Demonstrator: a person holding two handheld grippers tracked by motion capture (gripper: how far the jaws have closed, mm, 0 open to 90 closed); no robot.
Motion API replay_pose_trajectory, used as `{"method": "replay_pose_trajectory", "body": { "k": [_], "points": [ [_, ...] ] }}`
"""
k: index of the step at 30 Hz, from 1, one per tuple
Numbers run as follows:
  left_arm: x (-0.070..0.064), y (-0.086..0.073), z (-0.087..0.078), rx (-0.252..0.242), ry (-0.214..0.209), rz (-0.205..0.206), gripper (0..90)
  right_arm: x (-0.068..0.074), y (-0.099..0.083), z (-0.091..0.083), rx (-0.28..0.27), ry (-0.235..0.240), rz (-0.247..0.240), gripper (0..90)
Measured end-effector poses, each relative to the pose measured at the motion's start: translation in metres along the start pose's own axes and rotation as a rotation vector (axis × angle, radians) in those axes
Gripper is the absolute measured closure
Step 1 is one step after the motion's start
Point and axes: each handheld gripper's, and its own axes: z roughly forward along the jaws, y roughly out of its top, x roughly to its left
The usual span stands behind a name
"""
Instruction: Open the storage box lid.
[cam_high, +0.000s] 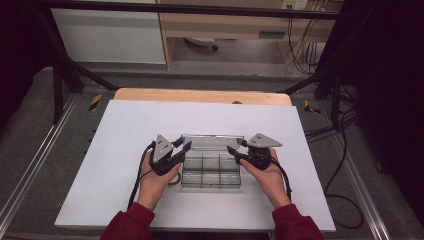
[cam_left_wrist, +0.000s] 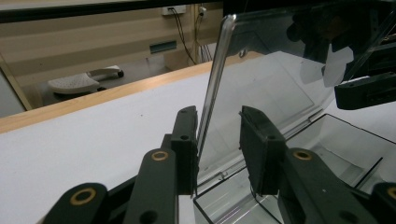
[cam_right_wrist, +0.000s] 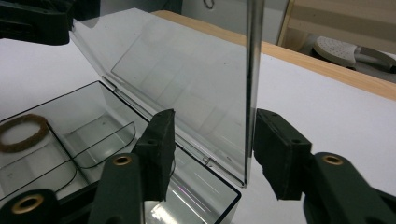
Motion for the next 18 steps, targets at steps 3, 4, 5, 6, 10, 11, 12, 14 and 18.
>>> {"method": "replay_pose_trajectory", "body": {
  "k": [3,4,5,6,10,11,12,14,18],
  "points": [
    [0.002,-0.002,0.003,0.025,-0.001,-0.01,67.1,0.0,-0.001,0.001,-0.004,0.003,-0.004,53.8],
    [0.002,-0.003,0.004,0.031,-0.003,-0.012,66.8,0.0,-0.001,0.001,-0.003,0.003,-0.006,55.4],
    [0.002,-0.003,0.005,0.033,-0.005,-0.014,66.8,0.0,-0.001,0.001,-0.003,0.003,-0.006,55.4],
    [0.003,-0.004,0.006,0.035,-0.005,-0.015,66.7,0.0,-0.001,0.002,-0.003,0.001,-0.009,55.8],
    [0.004,-0.005,0.009,0.043,0.001,-0.019,67.3,-0.001,-0.002,0.004,-0.014,-0.009,-0.011,60.6],
    [0.005,-0.005,0.009,0.042,0.001,-0.021,67.7,-0.002,-0.002,0.003,-0.013,-0.011,-0.013,61.3],
    [0.005,-0.005,0.01,0.041,0.0,-0.021,67.9,-0.002,-0.002,0.003,-0.013,-0.014,-0.015,61.9],
    [0.007,-0.006,0.012,0.038,0.001,-0.03,68.5,-0.002,-0.002,0.004,-0.016,-0.022,-0.019,62.7],
    [0.008,-0.005,0.014,0.041,0.009,-0.029,69.8,-0.003,0.0,0.006,-0.013,-0.03,-0.016,63.0]
  ]
}}
